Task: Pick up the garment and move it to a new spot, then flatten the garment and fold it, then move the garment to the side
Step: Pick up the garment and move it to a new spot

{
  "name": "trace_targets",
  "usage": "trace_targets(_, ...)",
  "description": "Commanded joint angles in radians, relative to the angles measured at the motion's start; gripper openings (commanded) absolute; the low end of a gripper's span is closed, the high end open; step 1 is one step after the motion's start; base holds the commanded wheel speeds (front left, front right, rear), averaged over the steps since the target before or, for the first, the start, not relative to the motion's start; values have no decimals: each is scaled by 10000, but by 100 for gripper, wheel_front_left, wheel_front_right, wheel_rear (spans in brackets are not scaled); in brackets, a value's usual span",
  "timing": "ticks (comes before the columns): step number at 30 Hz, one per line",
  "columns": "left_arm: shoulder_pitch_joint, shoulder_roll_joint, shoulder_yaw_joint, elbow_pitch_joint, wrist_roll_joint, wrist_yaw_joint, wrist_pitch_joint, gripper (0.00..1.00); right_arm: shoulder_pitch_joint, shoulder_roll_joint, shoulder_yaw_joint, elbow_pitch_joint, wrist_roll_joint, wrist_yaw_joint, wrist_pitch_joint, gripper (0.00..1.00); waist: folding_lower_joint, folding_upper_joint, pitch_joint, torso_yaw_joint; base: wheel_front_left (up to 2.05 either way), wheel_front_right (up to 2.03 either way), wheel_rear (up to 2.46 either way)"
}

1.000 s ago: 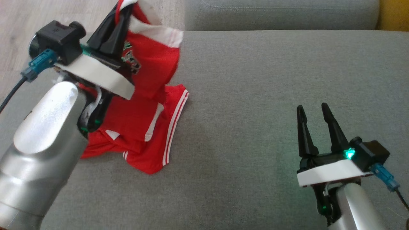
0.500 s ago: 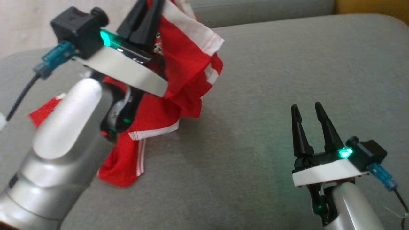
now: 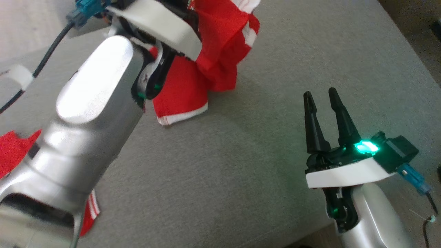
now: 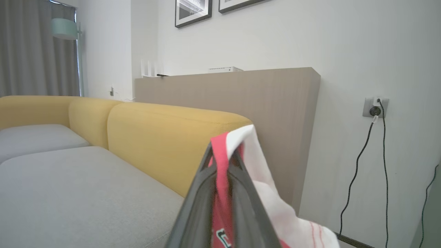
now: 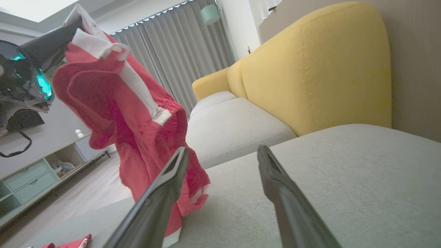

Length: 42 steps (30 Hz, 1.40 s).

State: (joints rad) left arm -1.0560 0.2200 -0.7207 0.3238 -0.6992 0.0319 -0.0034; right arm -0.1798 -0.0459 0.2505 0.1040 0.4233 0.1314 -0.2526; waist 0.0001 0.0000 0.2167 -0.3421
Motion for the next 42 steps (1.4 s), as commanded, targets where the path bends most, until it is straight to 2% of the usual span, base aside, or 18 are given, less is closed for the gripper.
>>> trace_targets(1,-664,113,346,43,122,-113,-174,100,-347,-43,236,-396,63,-7,-92,100,-1,0,355,-388,0,0,0)
trace_targets(6,-1063,60,295,1483,384,-429,-897,100,-346,-43,133,-508,51,-7,-92,100,-1,0,462,-288,0,0,0)
trace_targets(12,-762,552,220,2246,589,-826,-1758,100,-246,-43,-409,-432,-312,-7,-92,100,-1,0,295,743,0,0,0)
trace_targets(16,-176,1013,214,2096,737,-829,-2149,100,-142,-43,-876,-367,-596,-7,-92,100,-1,0,61,1530,0,0,0)
trace_targets(21,1217,1557,246,1424,860,-509,-2428,100,71,-43,-1273,-239,-1026,-7,-92,100,-1,0,-294,2512,0,0,0)
trace_targets(23,1587,1653,258,1247,859,-415,-2459,100,114,-43,-1307,-213,-1097,-7,-92,100,-1,0,-364,2673,0,0,0)
trace_targets(29,4032,1913,517,54,818,359,-2569,100,407,-43,-1507,0,-1413,-7,-92,100,-1,0,-796,3498,0,0,0)
trace_targets(32,5238,1843,859,-625,934,790,-2578,100,568,-43,-1560,118,-1494,-7,-92,100,-1,0,-964,3775,0,0,0)
trace_targets(36,6714,1553,1422,-1303,1121,1114,-2581,100,750,-43,-1569,241,-1556,-7,-92,100,-1,0,-1135,4007,0,0,0)
trace_targets(42,7622,1065,2006,-1787,1675,1056,-2582,100,808,-43,-1526,290,-1735,-7,-92,100,-1,0,-1116,4296,0,0,0)
